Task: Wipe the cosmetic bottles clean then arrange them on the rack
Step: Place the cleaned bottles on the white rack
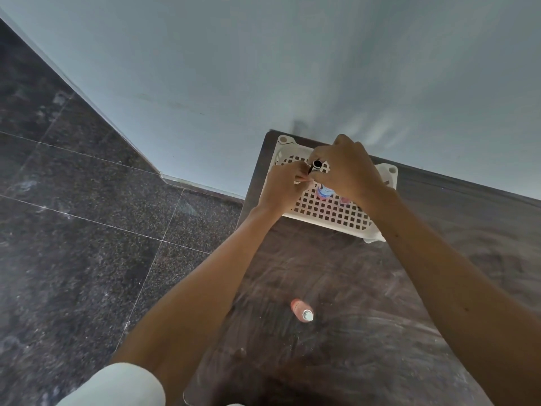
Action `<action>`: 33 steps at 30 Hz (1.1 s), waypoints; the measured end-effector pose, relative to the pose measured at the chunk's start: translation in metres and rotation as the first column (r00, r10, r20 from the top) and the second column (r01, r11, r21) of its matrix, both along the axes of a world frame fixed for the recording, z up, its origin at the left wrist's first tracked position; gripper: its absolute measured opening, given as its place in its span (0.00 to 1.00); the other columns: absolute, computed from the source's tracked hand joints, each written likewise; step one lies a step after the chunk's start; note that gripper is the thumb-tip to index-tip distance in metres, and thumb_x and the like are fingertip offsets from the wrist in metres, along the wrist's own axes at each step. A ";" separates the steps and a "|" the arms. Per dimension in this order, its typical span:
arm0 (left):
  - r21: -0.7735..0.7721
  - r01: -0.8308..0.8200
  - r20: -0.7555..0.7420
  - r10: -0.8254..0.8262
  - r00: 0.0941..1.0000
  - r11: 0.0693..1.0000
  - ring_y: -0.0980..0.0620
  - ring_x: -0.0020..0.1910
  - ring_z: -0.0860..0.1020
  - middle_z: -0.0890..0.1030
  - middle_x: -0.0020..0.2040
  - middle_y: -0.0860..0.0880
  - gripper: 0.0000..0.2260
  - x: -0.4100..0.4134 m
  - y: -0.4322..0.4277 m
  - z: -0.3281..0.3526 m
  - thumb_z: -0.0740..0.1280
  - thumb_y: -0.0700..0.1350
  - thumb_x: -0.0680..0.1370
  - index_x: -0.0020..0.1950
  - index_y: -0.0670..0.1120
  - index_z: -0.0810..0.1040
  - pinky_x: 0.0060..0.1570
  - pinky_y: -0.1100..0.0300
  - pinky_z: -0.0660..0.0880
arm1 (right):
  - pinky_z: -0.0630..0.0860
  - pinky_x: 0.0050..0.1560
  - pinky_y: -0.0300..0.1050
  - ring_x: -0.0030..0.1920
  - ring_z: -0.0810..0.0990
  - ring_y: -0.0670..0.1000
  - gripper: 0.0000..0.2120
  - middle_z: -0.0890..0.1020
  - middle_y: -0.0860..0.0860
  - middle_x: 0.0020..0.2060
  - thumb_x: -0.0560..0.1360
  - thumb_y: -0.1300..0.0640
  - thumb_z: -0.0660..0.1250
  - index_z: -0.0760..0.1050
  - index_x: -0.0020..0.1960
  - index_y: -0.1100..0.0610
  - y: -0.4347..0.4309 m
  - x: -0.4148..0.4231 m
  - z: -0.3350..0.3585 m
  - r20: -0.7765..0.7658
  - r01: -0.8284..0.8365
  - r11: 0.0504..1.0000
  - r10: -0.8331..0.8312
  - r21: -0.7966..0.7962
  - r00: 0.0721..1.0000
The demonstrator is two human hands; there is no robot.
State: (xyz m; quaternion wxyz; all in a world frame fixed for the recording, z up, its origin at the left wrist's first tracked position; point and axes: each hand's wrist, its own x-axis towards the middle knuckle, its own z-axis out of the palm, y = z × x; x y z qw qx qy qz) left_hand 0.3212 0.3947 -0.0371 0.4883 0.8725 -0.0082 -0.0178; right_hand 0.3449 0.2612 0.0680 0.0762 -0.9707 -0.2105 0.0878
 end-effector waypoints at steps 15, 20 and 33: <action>0.011 0.022 -0.065 -0.021 0.998 1.000 0.51 0.57 0.83 0.85 0.57 0.46 0.20 -0.003 -0.004 -0.001 0.76 0.37 0.74 0.65 0.43 0.77 0.58 0.54 0.80 | 0.74 0.49 0.45 0.47 0.80 0.56 0.20 0.77 0.57 0.50 0.71 0.48 0.74 0.78 0.61 0.49 -0.003 0.000 -0.004 -0.055 0.021 1.000 -0.021 -0.008 0.998; 0.034 0.024 -0.097 -0.021 0.995 0.999 0.49 0.64 0.79 0.81 0.65 0.45 0.30 -0.015 0.000 0.009 0.77 0.36 0.72 0.72 0.45 0.72 0.63 0.49 0.78 | 0.75 0.51 0.47 0.47 0.80 0.56 0.25 0.76 0.55 0.52 0.69 0.46 0.76 0.75 0.64 0.48 -0.012 -0.009 0.005 -0.044 0.080 0.995 -0.078 0.056 0.996; -0.024 -0.040 -0.093 0.038 0.995 0.999 0.66 0.61 0.77 0.76 0.61 0.65 0.32 -0.229 0.018 -0.015 0.67 0.25 0.71 0.67 0.54 0.75 0.57 0.70 0.76 | 0.70 0.66 0.45 0.61 0.67 0.40 0.26 0.74 0.40 0.62 0.72 0.59 0.70 0.71 0.68 0.47 -0.066 -0.231 -0.059 -0.284 0.162 0.934 -0.070 0.317 0.956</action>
